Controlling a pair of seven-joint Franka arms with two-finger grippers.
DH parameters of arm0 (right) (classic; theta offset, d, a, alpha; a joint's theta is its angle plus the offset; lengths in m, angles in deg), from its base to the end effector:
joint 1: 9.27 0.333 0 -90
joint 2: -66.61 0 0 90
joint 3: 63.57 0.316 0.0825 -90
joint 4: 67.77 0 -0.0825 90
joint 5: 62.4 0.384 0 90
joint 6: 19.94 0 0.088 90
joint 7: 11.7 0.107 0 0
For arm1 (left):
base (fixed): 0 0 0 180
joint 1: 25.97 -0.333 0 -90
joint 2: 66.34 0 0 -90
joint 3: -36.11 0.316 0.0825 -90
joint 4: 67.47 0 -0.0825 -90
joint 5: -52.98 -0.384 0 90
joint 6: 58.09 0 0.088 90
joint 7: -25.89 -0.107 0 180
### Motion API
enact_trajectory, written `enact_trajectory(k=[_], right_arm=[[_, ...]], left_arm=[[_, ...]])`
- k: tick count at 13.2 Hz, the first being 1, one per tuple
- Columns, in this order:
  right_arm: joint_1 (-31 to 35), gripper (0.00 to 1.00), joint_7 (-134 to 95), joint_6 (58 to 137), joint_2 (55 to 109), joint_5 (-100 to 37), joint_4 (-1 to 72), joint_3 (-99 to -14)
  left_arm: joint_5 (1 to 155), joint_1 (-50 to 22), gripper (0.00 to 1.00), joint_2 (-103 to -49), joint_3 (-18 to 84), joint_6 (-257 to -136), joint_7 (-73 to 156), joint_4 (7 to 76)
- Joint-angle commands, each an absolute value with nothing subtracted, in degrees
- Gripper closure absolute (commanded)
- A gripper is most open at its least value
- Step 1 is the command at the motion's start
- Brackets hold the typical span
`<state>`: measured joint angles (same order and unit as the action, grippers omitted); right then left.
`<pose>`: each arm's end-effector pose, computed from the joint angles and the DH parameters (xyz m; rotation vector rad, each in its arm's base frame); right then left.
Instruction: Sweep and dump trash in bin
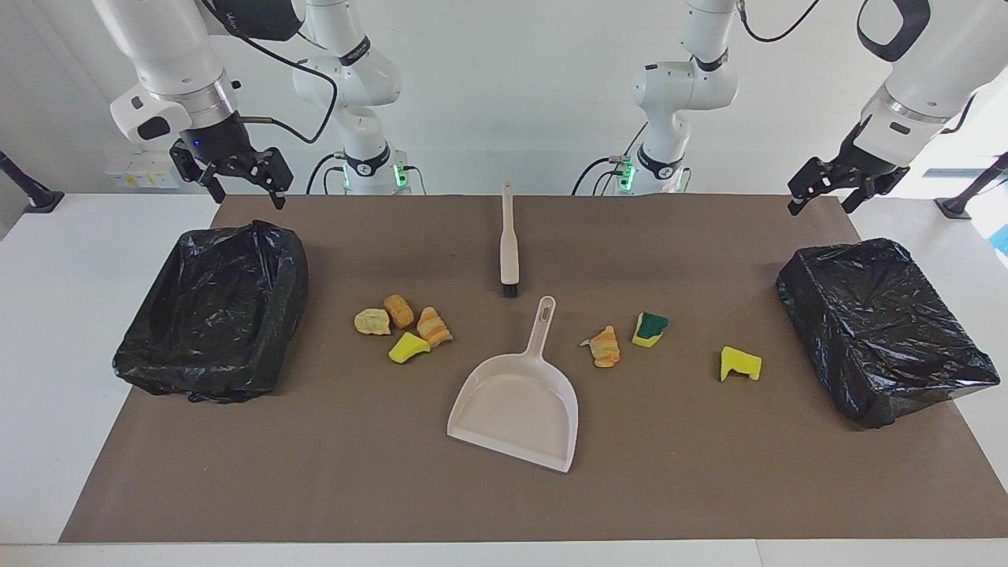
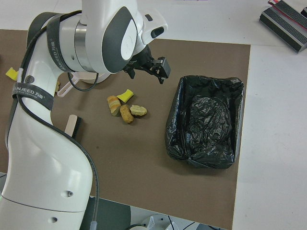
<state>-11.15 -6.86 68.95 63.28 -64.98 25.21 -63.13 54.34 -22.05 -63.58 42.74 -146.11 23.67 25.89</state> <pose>0.5338 -0.0182 0.6301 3.0910 -0.1705 -0.0184 0.5347 0.0242 0.6201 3.1096 0.0125 -0.0685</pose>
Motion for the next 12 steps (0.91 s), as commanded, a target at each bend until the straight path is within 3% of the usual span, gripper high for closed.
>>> enact_trajectory(k=[1, 12], right_arm=[[-11.29, 0.0, -6.86, 70.06, 62.48, -63.63, 26.01, -63.31], [-11.29, 0.0, -6.86, 70.06, 62.48, -63.63, 26.01, -63.31]], left_arm=[[53.77, -22.63, 0.0, -62.56, 42.44, -145.37, 23.34, 26.66], [53.6, -22.37, 0.0, -62.64, 41.91, -145.98, 23.78, 26.22]])
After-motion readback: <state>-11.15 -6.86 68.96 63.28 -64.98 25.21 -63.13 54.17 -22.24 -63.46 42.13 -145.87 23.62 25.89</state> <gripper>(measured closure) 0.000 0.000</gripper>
